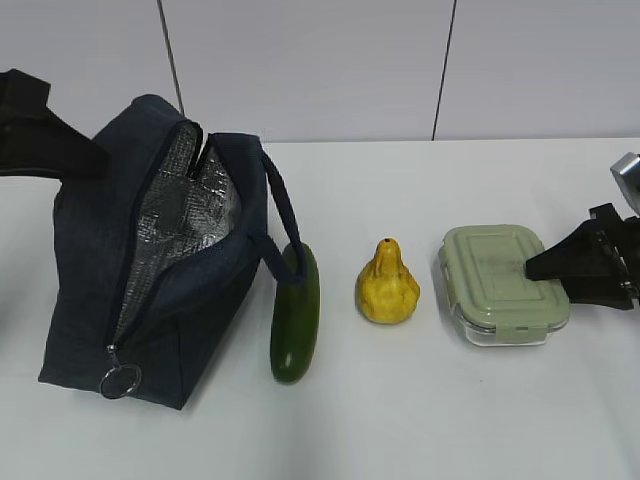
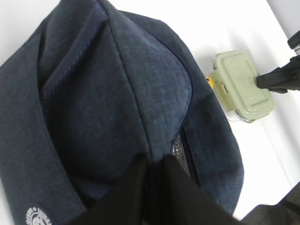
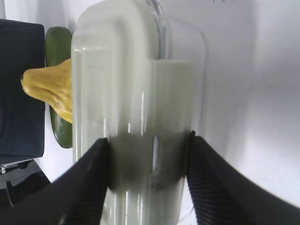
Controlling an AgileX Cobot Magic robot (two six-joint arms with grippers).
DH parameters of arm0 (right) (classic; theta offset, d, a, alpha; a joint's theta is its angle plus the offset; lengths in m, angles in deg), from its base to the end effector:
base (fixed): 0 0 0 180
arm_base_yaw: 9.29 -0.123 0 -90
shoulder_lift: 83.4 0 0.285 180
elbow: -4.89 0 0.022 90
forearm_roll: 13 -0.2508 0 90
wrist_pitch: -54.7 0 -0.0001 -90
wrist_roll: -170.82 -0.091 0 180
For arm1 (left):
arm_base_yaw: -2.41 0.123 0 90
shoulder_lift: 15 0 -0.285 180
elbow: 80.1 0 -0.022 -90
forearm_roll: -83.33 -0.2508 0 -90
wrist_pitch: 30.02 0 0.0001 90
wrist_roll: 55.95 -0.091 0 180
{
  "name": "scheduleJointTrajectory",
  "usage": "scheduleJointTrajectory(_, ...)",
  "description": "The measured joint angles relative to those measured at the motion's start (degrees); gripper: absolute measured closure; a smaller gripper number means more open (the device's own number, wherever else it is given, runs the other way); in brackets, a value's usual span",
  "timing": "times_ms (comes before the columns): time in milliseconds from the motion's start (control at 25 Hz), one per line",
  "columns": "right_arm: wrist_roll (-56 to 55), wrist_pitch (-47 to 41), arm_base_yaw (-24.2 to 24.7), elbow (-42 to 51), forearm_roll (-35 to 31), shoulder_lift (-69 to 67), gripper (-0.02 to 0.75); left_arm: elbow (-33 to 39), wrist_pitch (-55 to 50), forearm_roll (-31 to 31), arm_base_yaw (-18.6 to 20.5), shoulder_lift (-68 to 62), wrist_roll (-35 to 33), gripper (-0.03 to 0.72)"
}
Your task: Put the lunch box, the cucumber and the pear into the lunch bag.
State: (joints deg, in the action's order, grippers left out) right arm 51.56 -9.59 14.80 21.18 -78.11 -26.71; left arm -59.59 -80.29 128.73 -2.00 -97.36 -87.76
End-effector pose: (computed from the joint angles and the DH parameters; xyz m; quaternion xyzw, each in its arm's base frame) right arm 0.3362 -0.0688 0.1321 0.0528 0.8862 0.4322 0.1586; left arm 0.2526 -0.0695 0.3102 0.1164 0.9060 -0.2854 0.2901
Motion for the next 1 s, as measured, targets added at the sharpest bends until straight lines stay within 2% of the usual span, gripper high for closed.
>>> scheduleJointTrajectory(360,0.0,0.0,0.0,0.0,-1.4,0.0,0.348,0.0,0.8,0.0,-4.3,0.0,0.0,0.667)
scheduleJointTrajectory(1000,-0.4,0.0,0.0,0.0,-2.2,1.7,0.348,0.0,2.0,0.2,-4.6,-4.4,0.0,0.667)
